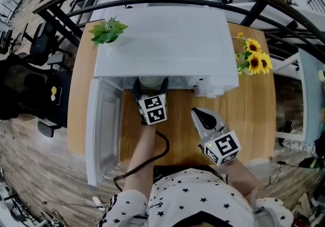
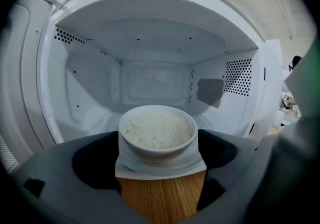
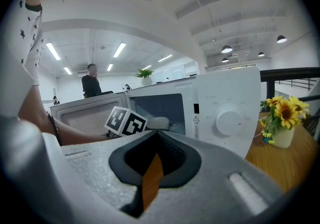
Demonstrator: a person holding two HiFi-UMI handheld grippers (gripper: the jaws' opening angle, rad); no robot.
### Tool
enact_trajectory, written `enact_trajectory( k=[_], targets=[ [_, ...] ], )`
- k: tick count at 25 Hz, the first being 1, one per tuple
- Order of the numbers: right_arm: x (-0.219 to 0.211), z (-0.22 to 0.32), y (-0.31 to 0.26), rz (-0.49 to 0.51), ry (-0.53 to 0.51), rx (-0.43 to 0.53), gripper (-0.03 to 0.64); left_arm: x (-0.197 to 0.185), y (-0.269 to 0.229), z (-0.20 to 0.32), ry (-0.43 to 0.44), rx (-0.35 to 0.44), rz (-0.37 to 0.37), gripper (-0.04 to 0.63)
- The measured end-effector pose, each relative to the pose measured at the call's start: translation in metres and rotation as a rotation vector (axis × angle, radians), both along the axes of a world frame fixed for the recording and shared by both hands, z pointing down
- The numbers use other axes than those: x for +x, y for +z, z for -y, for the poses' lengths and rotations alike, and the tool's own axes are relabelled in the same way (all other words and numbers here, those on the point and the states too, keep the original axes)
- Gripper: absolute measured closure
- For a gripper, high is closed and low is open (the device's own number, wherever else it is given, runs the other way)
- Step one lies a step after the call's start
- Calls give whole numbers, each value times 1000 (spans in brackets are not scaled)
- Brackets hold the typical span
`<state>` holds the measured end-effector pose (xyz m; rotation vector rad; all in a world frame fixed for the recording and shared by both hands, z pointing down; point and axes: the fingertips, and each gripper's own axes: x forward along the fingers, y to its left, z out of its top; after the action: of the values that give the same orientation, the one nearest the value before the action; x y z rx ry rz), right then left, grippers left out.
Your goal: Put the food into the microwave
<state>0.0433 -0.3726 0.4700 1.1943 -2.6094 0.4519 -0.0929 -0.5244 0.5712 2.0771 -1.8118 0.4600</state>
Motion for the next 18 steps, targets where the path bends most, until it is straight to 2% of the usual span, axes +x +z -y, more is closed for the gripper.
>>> enact_trajectory(
  k=[18],
  targets=[
    [14,-76,-5,6,25,43,611,14,-34,-96,16,58,-44,112]
  ],
)
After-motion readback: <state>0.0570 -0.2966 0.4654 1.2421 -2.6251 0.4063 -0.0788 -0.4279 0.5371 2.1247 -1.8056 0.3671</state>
